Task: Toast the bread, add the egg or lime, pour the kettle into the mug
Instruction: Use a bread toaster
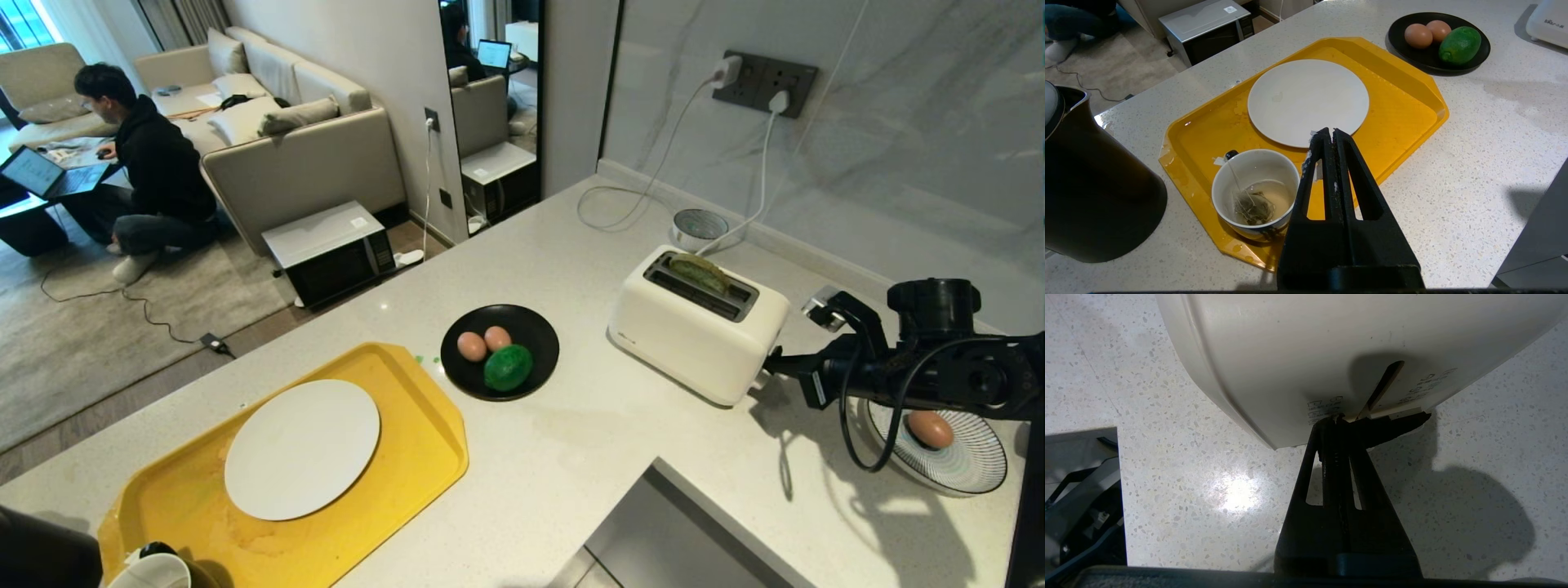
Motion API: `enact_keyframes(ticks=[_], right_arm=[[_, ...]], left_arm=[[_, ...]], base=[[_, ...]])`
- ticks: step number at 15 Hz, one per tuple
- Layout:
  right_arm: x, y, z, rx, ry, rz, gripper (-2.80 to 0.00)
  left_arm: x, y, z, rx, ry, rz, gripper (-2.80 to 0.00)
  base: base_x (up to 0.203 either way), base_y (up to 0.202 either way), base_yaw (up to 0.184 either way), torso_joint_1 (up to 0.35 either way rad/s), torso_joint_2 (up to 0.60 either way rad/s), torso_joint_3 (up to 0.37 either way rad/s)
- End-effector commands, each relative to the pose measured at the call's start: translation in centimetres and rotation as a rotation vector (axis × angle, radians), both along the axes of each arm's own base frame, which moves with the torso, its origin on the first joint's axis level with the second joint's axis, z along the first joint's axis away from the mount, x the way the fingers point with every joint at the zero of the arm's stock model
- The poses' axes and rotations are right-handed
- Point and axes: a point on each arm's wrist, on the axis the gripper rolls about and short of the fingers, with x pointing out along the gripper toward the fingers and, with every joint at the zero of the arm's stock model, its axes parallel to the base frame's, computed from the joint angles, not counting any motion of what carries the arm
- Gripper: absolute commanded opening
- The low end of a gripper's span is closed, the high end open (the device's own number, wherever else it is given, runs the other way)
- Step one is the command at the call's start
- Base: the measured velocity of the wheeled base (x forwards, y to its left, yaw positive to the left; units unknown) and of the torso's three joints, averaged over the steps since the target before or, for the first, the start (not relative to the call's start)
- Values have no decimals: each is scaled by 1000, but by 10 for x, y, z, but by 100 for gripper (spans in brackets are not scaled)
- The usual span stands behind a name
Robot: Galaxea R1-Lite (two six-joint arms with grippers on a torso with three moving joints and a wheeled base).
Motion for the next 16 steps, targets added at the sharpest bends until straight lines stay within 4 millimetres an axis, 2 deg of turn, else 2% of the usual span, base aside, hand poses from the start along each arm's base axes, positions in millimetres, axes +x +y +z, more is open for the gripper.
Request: enact_keyframes(ticks=[1, 16], right_arm=[[1, 0, 0, -1, -4, 4, -280], [2, 0, -1, -1, -4, 4, -280]], left_arm=[[0, 0, 0, 0, -1, 1, -280], [0, 0, 0, 0, -1, 1, -280]], base=[[0, 0, 0, 0, 0, 0], [0, 0, 0, 0, 0, 0]])
